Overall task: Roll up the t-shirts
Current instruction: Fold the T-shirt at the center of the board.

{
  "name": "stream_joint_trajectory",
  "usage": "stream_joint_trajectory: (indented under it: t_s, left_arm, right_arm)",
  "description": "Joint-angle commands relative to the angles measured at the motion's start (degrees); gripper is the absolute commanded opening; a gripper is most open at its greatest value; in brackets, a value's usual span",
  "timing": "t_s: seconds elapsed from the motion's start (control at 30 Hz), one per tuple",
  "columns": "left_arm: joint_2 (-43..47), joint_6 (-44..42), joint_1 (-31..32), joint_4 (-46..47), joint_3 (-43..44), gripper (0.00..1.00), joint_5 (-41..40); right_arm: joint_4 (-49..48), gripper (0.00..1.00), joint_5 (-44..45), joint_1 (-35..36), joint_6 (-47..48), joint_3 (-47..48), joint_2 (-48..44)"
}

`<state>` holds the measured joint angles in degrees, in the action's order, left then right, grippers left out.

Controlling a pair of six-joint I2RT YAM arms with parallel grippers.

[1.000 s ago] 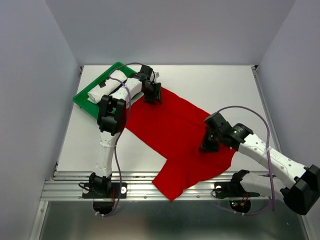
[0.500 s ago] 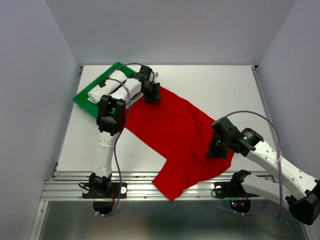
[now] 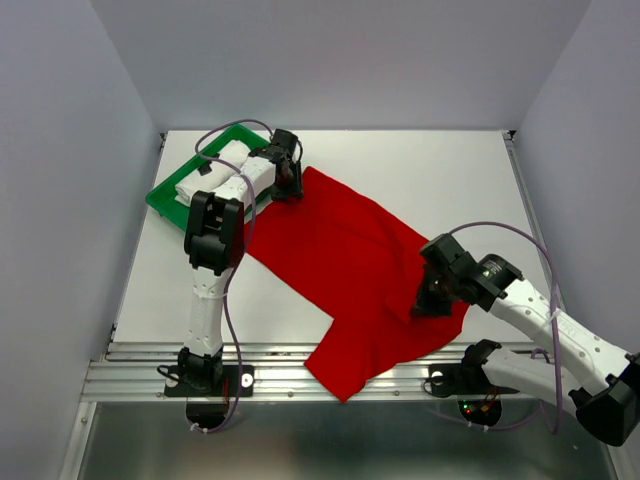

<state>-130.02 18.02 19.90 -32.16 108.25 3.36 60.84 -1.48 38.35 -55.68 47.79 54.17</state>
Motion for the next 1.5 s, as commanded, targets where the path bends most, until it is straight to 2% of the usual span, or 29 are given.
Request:
stream_joint_trajectory:
  t_s: [0.0, 0.4, 0.6, 0.8, 0.83, 0.87, 0.97, 1.0, 1.1, 1.47]
  left_arm:
    - [3.4, 1.7, -0.2, 2.0, -1.0, 0.50, -6.5]
    - [0.2, 2.3, -0.3, 4.0, 1.9, 0.40, -6.5]
    - [-1.0, 2.1, -0.2, 4.4, 2.7, 0.45, -7.2]
    - [-2.4, 2.4, -0.1, 5.4, 3.7, 0.44, -7.1]
    - [-2.6, 2.5, 0.0, 5.6, 4.2, 0.42, -7.1]
    - [-2.9, 2.5, 0.0, 5.4, 4.3, 0.35, -7.3]
    - [-2.8, 2.5, 0.1, 5.1, 4.7, 0.21, -7.7]
    - [-2.2, 2.6, 0.1, 5.2, 4.6, 0.12, -8.2]
    - [-1.5, 2.5, 0.1, 5.5, 4.2, 0.00, -8.6]
    - [-0.1, 2.7, 0.1, 4.8, 4.6, 0.00, -9.7]
  right_arm:
    - [-1.7, 0.01, 0.9, 0.6, 0.4, 0.3, 0.2]
    - [-2.8, 0.01, 0.7, 0.6, 0.2, -0.4, 0.9]
    - [-3.4, 0.01, 0.4, 0.6, 0.2, -0.6, 1.5]
    - [-4.3, 0.01, 0.1, 0.6, 0.3, -0.9, 2.0]
    - [-4.2, 0.01, 0.0, 0.6, 0.3, -0.9, 2.1]
    - [-4.4, 0.01, 0.0, 0.6, 0.3, -0.9, 2.2]
    - [-4.3, 0.01, 0.0, 0.6, 0.2, -0.9, 2.2]
    - [-4.3, 0.01, -0.1, 0.6, 0.1, -0.9, 2.1]
    - [-4.1, 0.01, 0.0, 0.6, 0.1, -1.0, 2.1]
    - [-3.6, 0.01, 0.2, 0.6, 0.1, -1.0, 2.0]
